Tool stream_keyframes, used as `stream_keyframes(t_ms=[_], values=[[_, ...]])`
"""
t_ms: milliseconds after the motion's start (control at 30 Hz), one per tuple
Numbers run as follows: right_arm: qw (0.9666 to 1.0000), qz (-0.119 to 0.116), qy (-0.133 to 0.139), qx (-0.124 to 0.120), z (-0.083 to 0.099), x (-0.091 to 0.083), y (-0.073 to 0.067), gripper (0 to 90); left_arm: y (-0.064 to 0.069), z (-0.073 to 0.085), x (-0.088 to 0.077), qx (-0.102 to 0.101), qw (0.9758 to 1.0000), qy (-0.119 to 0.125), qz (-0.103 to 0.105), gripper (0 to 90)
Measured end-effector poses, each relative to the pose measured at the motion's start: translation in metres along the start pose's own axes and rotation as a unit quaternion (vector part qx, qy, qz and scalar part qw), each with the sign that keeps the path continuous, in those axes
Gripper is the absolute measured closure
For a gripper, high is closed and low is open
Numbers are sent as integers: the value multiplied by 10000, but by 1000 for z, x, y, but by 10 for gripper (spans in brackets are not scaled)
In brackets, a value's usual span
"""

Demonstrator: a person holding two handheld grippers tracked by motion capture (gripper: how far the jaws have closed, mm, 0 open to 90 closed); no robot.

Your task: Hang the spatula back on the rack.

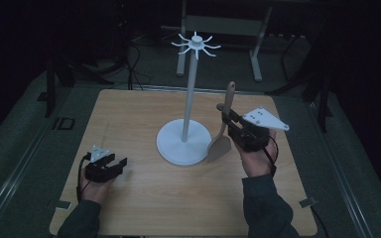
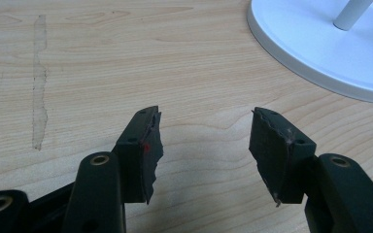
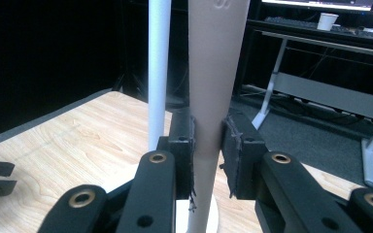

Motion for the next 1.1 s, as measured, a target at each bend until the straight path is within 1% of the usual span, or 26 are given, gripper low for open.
stream_keyframes(t_ms=[633,900,1100], values=[[9999,-121,52,-62,-16,3,-1,753,0,0,0,-27,10000,14,13,452],[9998,-204,60,-28,-21,5,-1,753,0,0,0,-13,10000,7,8,452],[9996,-280,54,-58,-29,8,-1,753,0,0,-1,-15,10000,7,13,451]])
Point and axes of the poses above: each handheld gripper's, and its own axes: x roughly forward along the jaws, z roughly out of its underside, y roughly to its right, the point moved 7 cm from there along x, roughly forward along the jaws, and after that the axes turned 8 degrees about -y, right-handed, at the moved point
